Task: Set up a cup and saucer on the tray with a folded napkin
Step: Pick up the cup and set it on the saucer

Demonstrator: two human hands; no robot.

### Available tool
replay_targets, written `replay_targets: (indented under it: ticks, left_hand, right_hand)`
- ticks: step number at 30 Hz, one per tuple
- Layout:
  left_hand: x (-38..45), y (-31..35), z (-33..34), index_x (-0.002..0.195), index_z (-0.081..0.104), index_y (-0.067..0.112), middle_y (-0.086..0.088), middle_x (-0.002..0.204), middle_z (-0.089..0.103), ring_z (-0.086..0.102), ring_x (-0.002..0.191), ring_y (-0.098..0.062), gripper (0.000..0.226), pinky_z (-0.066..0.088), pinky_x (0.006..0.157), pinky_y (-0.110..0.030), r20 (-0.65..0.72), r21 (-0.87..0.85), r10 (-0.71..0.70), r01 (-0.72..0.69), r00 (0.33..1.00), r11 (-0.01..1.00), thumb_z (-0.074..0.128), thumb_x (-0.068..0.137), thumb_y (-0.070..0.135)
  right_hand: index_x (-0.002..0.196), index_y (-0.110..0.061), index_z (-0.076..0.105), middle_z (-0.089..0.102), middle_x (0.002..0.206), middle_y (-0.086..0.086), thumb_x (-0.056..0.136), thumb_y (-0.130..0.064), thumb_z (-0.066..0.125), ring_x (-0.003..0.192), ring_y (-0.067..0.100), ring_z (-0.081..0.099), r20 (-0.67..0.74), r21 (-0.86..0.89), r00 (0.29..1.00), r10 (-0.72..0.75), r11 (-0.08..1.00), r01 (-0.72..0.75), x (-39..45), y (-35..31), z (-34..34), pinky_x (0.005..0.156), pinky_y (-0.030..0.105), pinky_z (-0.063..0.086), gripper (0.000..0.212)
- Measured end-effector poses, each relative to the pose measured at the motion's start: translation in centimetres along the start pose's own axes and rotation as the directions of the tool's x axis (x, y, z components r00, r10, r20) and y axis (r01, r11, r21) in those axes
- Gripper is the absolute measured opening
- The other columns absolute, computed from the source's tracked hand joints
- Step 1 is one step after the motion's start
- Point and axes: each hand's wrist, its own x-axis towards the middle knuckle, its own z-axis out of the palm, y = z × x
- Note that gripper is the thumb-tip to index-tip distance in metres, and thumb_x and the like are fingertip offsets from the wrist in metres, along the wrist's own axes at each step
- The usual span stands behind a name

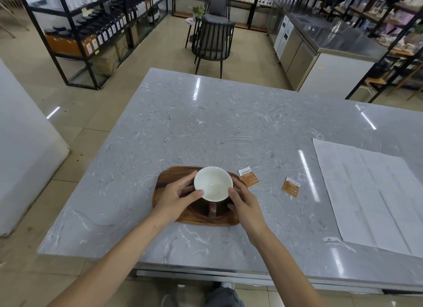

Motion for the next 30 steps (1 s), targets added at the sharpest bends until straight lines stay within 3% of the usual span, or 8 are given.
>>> replay_targets:
  ticks: [4, 8, 11, 13, 16, 19, 23, 30]
  left_hand:
    - [-0.2, 0.3, 0.0, 0.139, 0.056, 0.041, 0.019, 0.140, 0.062, 0.058, 0.127, 0.001, 0.063, 0.047, 0.104, -0.020, 0.004, -0.011, -0.005, 0.006, 1.000, 1.000, 0.080, 0.085, 0.021]
    - [-0.4, 0.8, 0.1, 0.144, 0.054, 0.028, 0.012, 0.140, 0.063, 0.059, 0.128, -0.005, 0.063, 0.046, 0.112, -0.034, 0.014, -0.039, -0.019, 0.019, 1.000, 0.999, 0.078, 0.087, 0.018]
    - [-0.5, 1.9, 0.5, 0.145, 0.053, 0.027, 0.010, 0.140, 0.062, 0.057, 0.131, -0.010, 0.059, 0.048, 0.111, -0.042, -0.013, -0.012, -0.044, 0.044, 0.999, 0.999, 0.074, 0.090, 0.028]
    - [-0.3, 2.7, 0.8, 0.146, 0.051, 0.028, 0.010, 0.143, 0.059, 0.053, 0.134, -0.011, 0.058, 0.046, 0.113, -0.043, -0.060, 0.194, 0.018, -0.006, 0.998, 0.981, 0.070, 0.092, 0.036]
    - [0.3, 4.1, 1.6, 0.145, 0.051, 0.024, 0.005, 0.147, 0.055, 0.047, 0.137, -0.015, 0.057, 0.038, 0.115, -0.033, -0.089, 0.507, 0.246, -0.169, 0.965, 0.845, 0.067, 0.092, 0.036]
    - [0.9, 5.4, 3.4, 0.140, 0.057, 0.017, 0.001, 0.144, 0.058, 0.043, 0.140, -0.021, 0.051, 0.027, 0.113, -0.025, -0.007, 0.623, 0.396, -0.306, 0.918, 0.720, 0.068, 0.092, 0.028]
    - [0.8, 5.9, 7.5, 0.132, 0.064, 0.016, 0.003, 0.138, 0.063, 0.037, 0.145, -0.021, 0.041, 0.027, 0.114, -0.026, 0.118, 0.601, 0.462, -0.434, 0.879, 0.671, 0.068, 0.092, 0.020]
    - [2.0, 4.3, 16.3, 0.125, 0.069, 0.019, 0.005, 0.130, 0.067, 0.045, 0.138, -0.019, 0.033, 0.035, 0.115, -0.031, 0.356, 0.565, 0.422, -0.551, 0.834, 0.614, 0.066, 0.092, 0.025]
  right_hand:
    - [0.138, -0.043, 0.060, 0.066, 0.125, -0.027, 0.103, -0.036, 0.057, 0.120, 0.003, 0.060, 0.019, 0.016, 1.000, 0.002, 1.000, -0.002, 0.0, -0.2, -0.2, 0.094, 0.027, 0.058, 0.035]
    - [0.135, -0.044, 0.062, 0.065, 0.130, -0.021, 0.103, -0.035, 0.058, 0.122, 0.005, 0.060, 0.026, 0.025, 1.000, 0.007, 1.000, -0.007, 0.0, -0.4, -0.3, 0.089, 0.024, 0.059, 0.033]
    - [0.134, -0.041, 0.064, 0.069, 0.127, -0.016, 0.103, -0.035, 0.057, 0.116, 0.007, 0.066, 0.045, 0.005, 0.999, 0.003, 1.000, -0.003, -0.2, -0.6, -0.8, 0.087, 0.022, 0.060, 0.032]
    - [0.132, -0.034, 0.067, 0.074, 0.120, -0.009, 0.104, -0.033, 0.057, 0.109, 0.009, 0.072, 0.027, -0.015, 1.000, 0.009, 1.000, -0.009, -0.5, -1.0, -1.8, 0.084, 0.022, 0.061, 0.030]
    - [0.119, -0.027, 0.074, 0.078, 0.109, -0.007, 0.105, -0.028, 0.056, 0.100, 0.009, 0.074, -0.012, -0.076, 1.000, -0.006, 0.997, 0.006, -1.3, -1.1, -4.1, 0.076, 0.018, 0.059, 0.023]
    - [0.111, -0.027, 0.076, 0.077, 0.104, -0.011, 0.105, -0.028, 0.056, 0.097, 0.004, 0.072, -0.037, -0.146, 0.999, 0.014, 0.989, -0.019, -2.3, -0.7, -6.9, 0.074, 0.016, 0.058, 0.021]
    - [0.111, -0.025, 0.076, 0.077, 0.107, -0.008, 0.104, -0.029, 0.057, 0.096, 0.004, 0.072, -0.091, -0.207, 0.994, 0.064, 0.975, -0.081, -3.4, 0.5, -10.8, 0.077, 0.020, 0.061, 0.021]
    - [0.105, -0.024, 0.078, 0.077, 0.105, -0.004, 0.102, -0.026, 0.060, 0.098, 0.009, 0.072, -0.165, -0.238, 0.982, 0.087, 0.963, -0.125, -4.4, 2.4, -19.3, 0.079, 0.026, 0.062, 0.019]
